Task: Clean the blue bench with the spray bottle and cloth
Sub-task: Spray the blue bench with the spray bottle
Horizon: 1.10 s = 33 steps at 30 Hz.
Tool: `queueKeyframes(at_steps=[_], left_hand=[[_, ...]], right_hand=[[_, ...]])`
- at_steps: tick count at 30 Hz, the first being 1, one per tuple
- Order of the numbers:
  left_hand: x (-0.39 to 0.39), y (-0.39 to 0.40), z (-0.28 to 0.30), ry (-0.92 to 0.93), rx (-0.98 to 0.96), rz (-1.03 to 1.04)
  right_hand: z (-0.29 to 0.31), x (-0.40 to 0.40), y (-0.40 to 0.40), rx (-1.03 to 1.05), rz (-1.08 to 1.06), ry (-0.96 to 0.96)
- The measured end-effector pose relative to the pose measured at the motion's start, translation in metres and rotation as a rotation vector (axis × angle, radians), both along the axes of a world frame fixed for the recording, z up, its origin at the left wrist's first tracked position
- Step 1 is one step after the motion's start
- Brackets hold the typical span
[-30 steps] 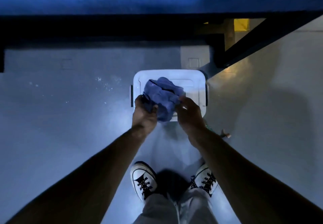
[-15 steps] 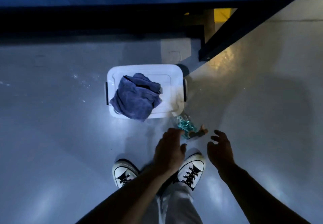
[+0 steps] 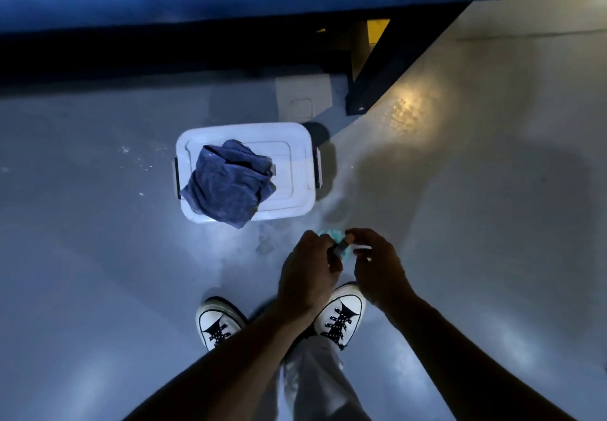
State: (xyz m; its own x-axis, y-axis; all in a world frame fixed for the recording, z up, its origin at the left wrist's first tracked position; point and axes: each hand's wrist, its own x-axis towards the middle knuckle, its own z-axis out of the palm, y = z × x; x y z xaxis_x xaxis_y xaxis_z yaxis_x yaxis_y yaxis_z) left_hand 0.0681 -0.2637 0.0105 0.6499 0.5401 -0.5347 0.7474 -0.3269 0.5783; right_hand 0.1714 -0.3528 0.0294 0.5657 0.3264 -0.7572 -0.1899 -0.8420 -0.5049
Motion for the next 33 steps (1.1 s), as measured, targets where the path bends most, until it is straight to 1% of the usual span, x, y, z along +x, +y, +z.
queueKeyframes(at_steps=[3, 5, 7, 8, 10, 11, 13, 14, 16, 17, 18, 19, 22, 26, 28, 33], left_hand=[[-0.016, 0.017, 0.074, -0.034, -0.06, 0.091], [-0.03, 0.034, 0.134, -0.057, -0.052, 0.152], [-0.046, 0.055, 0.206, -0.06, -0.033, 0.205], [-0.053, 0.065, 0.246, -0.048, -0.005, 0.221], [-0.072, 0.087, 0.325, -0.048, 0.054, 0.236], [-0.081, 0.1, 0.354, -0.062, 0.102, 0.25], [-0.096, 0.123, 0.416, -0.078, 0.127, 0.298], [-0.091, 0.126, 0.437, -0.098, 0.11, 0.31], [-0.137, 0.166, 0.515, -0.166, 0.106, 0.347], [-0.132, 0.171, 0.521, -0.205, 0.124, 0.342], [-0.136, 0.178, 0.539, -0.227, 0.124, 0.352], [-0.15, 0.191, 0.556, -0.258, 0.14, 0.375], [-0.19, 0.226, 0.596, -0.302, 0.141, 0.442], [-0.229, 0.276, 0.627, -0.316, 0.149, 0.499], [-0.249, 0.3, 0.634, -0.34, 0.153, 0.533], [-0.302, 0.36, 0.64, -0.436, 0.108, 0.866]], right_hand=[[0.062, -0.013, -0.001, 0.083, 0.241, -0.139], [0.113, -0.021, 0.003, 0.168, 0.431, -0.208], [0.174, -0.032, 0.018, 0.211, 0.586, -0.238], [0.207, -0.04, 0.028, 0.243, 0.626, -0.259], [0.272, -0.06, 0.052, 0.341, 0.613, -0.31], [0.301, -0.069, 0.07, 0.424, 0.564, -0.329], [0.359, -0.086, 0.105, 0.523, 0.419, -0.277], [0.374, -0.088, 0.11, 0.55, 0.394, -0.246], [0.446, -0.129, 0.155, 0.568, 0.425, -0.278], [0.452, -0.128, 0.157, 0.577, 0.41, -0.278], [0.469, -0.133, 0.167, 0.604, 0.418, -0.269], [0.483, -0.143, 0.183, 0.645, 0.43, -0.276], [0.525, -0.175, 0.229, 0.674, 0.474, -0.354], [0.553, -0.201, 0.291, 0.718, 0.539, -0.359], [0.556, -0.214, 0.32, 0.727, 0.577, -0.364], [0.575, -0.249, 0.397, 0.764, 0.725, -0.285]])
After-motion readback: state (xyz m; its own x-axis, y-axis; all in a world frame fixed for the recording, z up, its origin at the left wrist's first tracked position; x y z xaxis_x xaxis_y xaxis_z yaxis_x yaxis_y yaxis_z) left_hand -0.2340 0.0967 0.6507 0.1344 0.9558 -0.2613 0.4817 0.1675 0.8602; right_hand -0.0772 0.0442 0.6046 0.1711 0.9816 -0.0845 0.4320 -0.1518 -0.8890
